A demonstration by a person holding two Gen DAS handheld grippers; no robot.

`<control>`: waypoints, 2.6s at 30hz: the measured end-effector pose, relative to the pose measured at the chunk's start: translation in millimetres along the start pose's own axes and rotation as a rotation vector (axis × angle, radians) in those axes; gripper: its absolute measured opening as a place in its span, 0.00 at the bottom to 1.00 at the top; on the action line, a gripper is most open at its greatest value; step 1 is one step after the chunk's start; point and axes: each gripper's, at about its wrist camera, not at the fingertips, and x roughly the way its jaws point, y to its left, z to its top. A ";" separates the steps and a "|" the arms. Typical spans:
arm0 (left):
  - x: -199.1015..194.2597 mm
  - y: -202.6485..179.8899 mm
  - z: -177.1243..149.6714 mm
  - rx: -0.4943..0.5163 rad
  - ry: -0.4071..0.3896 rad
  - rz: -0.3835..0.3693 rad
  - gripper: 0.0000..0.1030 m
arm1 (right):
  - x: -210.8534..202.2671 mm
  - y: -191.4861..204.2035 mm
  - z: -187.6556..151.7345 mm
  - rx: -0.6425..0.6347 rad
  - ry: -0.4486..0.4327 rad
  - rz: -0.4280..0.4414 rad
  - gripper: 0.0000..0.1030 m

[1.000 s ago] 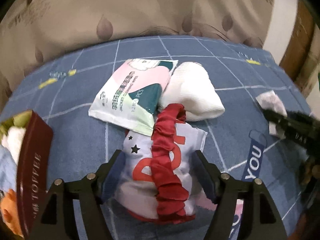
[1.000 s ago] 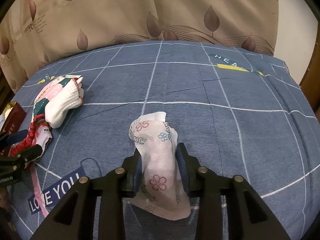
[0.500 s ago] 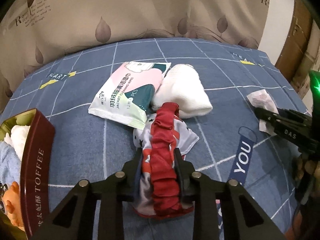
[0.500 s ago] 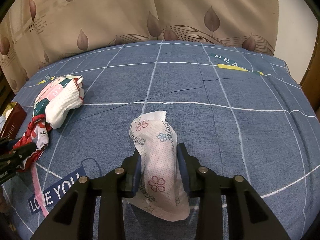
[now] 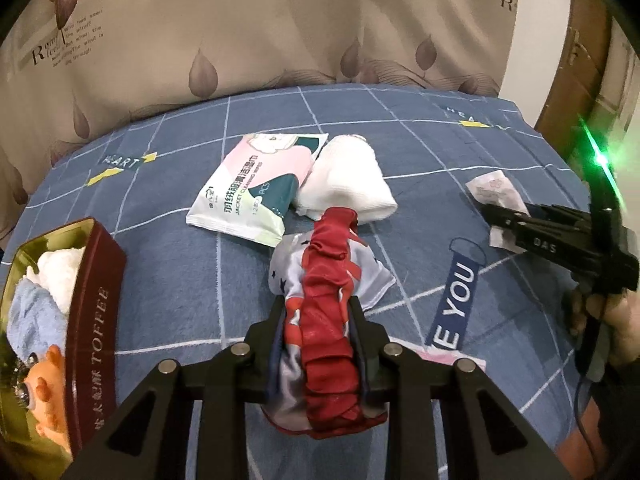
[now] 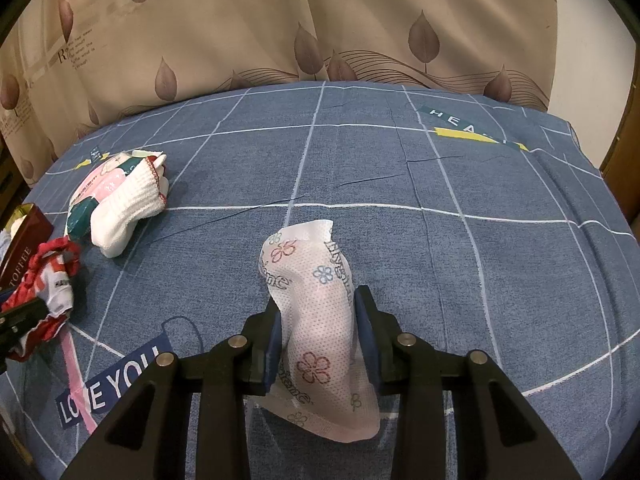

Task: Organize soft objects
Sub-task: 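Carry the scrunchie and cloth with the left gripper into the tin and open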

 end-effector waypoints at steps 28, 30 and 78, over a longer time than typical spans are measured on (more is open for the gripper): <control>-81.6 78.8 -4.8 -0.110 -0.084 0.141 0.27 | 0.2 0.2 -0.1 -0.002 0.000 -0.001 0.33; -86.7 93.5 -3.9 -0.139 -0.092 0.171 0.27 | 0.1 -0.3 -0.2 -0.002 0.000 -0.001 0.33; -86.1 229.1 -13.8 -0.368 -0.044 0.385 0.49 | 0.8 -0.2 0.2 -0.015 0.002 -0.011 0.34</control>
